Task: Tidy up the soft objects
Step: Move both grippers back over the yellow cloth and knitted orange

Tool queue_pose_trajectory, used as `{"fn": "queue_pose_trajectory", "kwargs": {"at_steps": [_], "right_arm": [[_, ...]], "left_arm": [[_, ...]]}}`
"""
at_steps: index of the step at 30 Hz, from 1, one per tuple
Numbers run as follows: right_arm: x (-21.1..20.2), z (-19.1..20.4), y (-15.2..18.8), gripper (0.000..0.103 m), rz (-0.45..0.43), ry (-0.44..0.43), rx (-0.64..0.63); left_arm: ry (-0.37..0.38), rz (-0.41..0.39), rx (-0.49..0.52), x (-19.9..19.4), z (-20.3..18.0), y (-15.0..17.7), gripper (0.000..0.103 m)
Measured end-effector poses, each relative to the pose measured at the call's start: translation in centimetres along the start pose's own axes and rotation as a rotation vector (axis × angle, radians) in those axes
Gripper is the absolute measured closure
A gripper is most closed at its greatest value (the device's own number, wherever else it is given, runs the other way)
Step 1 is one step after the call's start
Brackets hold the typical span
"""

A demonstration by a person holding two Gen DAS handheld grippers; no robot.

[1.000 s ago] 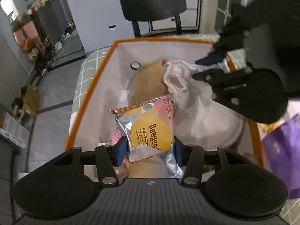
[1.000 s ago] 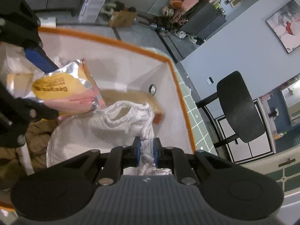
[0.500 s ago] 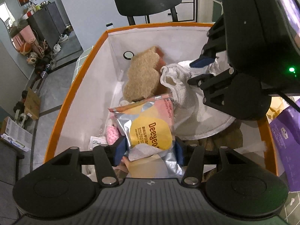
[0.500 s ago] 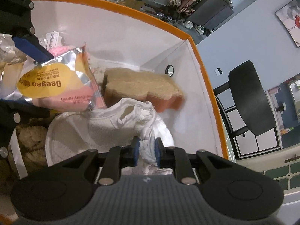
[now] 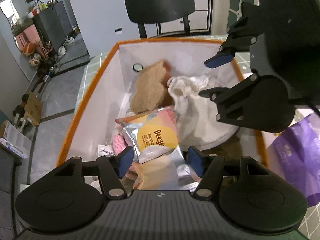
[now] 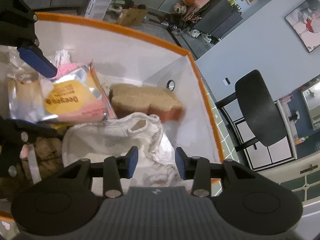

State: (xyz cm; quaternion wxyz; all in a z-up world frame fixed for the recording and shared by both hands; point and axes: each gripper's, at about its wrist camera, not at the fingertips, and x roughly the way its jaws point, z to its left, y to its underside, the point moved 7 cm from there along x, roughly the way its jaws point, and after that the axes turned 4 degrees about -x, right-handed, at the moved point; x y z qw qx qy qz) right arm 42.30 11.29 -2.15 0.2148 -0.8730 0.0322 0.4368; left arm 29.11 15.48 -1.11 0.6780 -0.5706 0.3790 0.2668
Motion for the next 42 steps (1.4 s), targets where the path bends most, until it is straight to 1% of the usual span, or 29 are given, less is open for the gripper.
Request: {"fn": "queue_pose_trajectory", "kwargs": {"at_steps": [4,11,14,17,19,22,28,32,36,40,42], "right_arm": [[-1.8,-0.3,-0.1,0.063,-0.021,0.013,0.004],[-5.8,-0.8,-0.3,0.062,-0.069,0.037,0.017],[-7.5,-1.2,0.1,0.062,-0.088,0.041,0.025],[-8.8,-1.8,1.2,0.061,-0.097,0.043,0.034],[-9.4,-2.3,2.3,0.061,-0.097,0.048,0.040],[-10.1,-3.1,4.6,0.061,-0.088,0.056,0.060],[-10.5,-4.9,10.0,0.061,-0.061,0.062,0.111],[-10.4,-6.1,13.9,0.061,-0.049,0.042,0.167],[-10.2,-7.1,17.6,0.061,-0.043,0.022,0.222],[-9.7,-7.9,20.9,0.060,-0.039,0.006,0.273],[-9.1,-8.2,22.4,0.060,-0.034,-0.005,0.301]], "left_arm": [[-0.019,-0.026,0.019,-1.9,-0.7,-0.5,0.029],[-0.031,-0.042,0.033,-4.0,-1.4,-1.1,0.028],[-0.030,-0.049,0.033,-4.7,-2.2,-1.5,0.028],[-0.025,-0.058,0.047,-5.3,-3.5,-2.0,0.028],[-0.031,-0.066,0.070,-5.5,-4.6,-2.2,0.027],[-0.058,-0.073,0.130,-5.5,-6.6,-2.5,0.025],[-0.024,-0.060,0.189,-4.3,-11.0,-3.3,0.025],[-0.026,-0.053,0.235,-3.0,-13.4,-4.1,0.025],[-0.002,-0.033,0.261,-1.4,-15.2,-4.5,0.024],[0.026,-0.018,0.249,0.1,-16.5,-5.4,0.024],[0.026,-0.007,0.249,1.2,-16.9,-5.8,0.024]]}}
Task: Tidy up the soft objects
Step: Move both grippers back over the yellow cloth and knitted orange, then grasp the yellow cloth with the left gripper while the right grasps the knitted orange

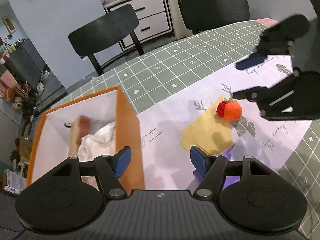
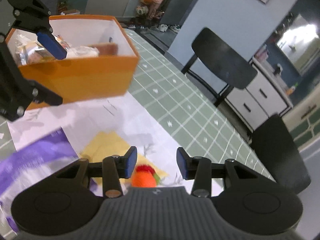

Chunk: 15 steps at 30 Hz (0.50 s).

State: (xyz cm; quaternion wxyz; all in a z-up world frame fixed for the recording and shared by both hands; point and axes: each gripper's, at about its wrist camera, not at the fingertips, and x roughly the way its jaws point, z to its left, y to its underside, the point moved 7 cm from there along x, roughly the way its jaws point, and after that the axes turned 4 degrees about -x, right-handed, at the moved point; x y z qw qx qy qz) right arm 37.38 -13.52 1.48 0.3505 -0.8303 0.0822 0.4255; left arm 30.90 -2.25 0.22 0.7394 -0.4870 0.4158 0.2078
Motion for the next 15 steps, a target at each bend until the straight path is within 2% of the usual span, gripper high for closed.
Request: {"fn": "queue_pose_trajectory", "kwargs": {"at_steps": [4,8,13,14,15], "right_arm": [[1.8,-0.7,2.2,0.059,0.023,-0.030,0.049],[3.6,-0.2,3.4,0.057,0.038,-0.092,0.094],[6.2,0.4,4.3,0.053,0.100,-0.123,0.162],[6.8,0.5,4.6,0.055,0.114,-0.132,0.180],[7.3,0.4,5.0,0.063,0.128,-0.142,0.194]], "left_arm": [[-0.016,0.024,0.019,1.8,-0.7,-0.9,0.024],[0.070,0.054,-0.050,3.3,-1.1,-1.2,0.024],[0.069,0.070,-0.057,4.5,-1.2,-1.5,0.024],[0.075,0.073,-0.058,4.7,-1.3,-1.6,0.024],[0.080,0.076,-0.059,4.9,-1.4,-1.6,0.024]]}}
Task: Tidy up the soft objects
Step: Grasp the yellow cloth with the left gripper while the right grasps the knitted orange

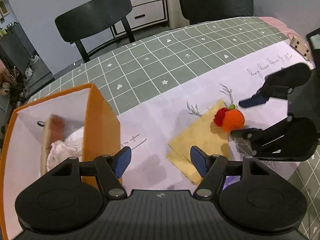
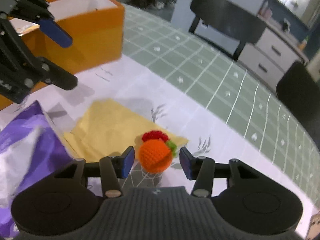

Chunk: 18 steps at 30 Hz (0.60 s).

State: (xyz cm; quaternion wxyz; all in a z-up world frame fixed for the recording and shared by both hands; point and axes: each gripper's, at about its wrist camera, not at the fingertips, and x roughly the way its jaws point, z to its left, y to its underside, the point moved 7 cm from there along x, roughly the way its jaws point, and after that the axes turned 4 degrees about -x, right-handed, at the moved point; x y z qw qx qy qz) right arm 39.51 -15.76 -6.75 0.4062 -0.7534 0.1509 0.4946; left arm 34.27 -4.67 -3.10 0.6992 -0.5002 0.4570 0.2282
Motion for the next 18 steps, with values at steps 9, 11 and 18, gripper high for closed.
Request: {"fn": "queue_pose_trajectory", "kwargs": {"at_steps": [9,11,18], "right_arm": [[-0.6,-2.0,2.0,0.066,-0.019,-0.016,0.072],[-1.3,-2.5,3.1,0.066,-0.024,-0.015,0.085],[-3.8,-4.0,6.9,0.066,-0.049,0.016,0.119]], "left_arm": [[0.075,0.032,0.049,2.7,-2.8,-1.4,0.019],[0.133,0.066,0.057,3.7,-3.9,-1.6,0.016],[0.179,0.178,0.031,7.3,-5.8,-2.0,0.016]]}}
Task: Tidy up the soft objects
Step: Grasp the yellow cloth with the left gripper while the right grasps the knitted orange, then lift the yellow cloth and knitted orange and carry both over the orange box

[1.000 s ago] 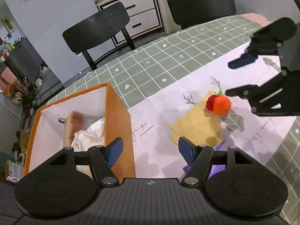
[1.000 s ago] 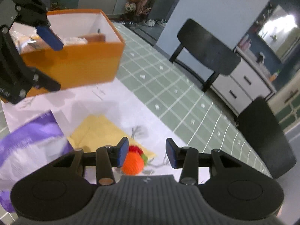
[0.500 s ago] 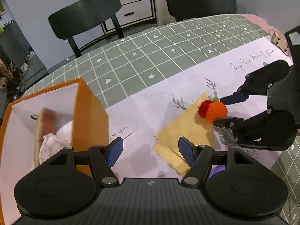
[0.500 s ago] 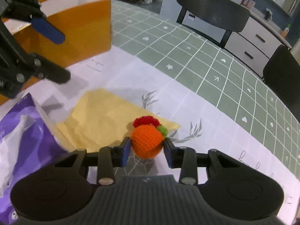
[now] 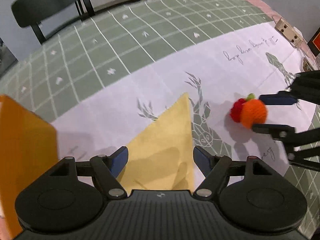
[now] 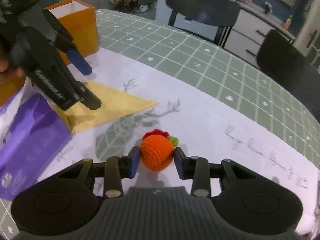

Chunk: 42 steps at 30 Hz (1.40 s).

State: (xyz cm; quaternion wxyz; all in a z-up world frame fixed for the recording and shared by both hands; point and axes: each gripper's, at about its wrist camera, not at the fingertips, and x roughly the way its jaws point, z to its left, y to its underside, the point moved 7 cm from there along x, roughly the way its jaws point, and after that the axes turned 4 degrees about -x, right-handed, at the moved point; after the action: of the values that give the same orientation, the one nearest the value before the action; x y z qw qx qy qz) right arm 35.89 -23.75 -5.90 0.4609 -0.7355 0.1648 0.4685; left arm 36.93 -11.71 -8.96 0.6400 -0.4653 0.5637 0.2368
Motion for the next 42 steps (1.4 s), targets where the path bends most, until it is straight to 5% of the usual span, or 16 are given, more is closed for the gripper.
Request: {"fn": "queue_pose_trajectory", "kwargs": {"at_steps": [9,20,26,31,36,40,42], "right_arm": [[-1.5,-1.0,1.5,0.068,-0.030,-0.001,0.032],[-1.5,-0.5,1.5,0.069,-0.042,-0.014,0.032],[-0.5,-0.6,1.7,0.060,-0.006,0.002,0.025],[0.9,-0.7,2.0,0.060,0.019,-0.002,0.037],[1.6,-0.5,2.2,0.060,0.028,-0.002,0.035],[1.6,-0.5,2.1,0.061,0.025,-0.003,0.037],[1.6,-0.5,2.0,0.061,0.024,-0.002,0.038]], "left_arm": [[0.005,0.048,0.055,1.5,-1.6,-0.6,0.014],[-0.138,0.051,0.104,2.5,-0.5,-0.8,0.006],[-0.045,0.045,0.019,2.8,1.2,-0.6,0.004],[-0.025,0.032,0.037,2.3,1.4,-0.2,0.016],[-0.026,0.020,0.037,1.9,1.8,-0.6,0.062],[-0.033,0.013,0.021,1.8,2.4,-0.6,0.079],[-0.041,0.012,0.020,1.6,2.7,-0.4,0.097]]}}
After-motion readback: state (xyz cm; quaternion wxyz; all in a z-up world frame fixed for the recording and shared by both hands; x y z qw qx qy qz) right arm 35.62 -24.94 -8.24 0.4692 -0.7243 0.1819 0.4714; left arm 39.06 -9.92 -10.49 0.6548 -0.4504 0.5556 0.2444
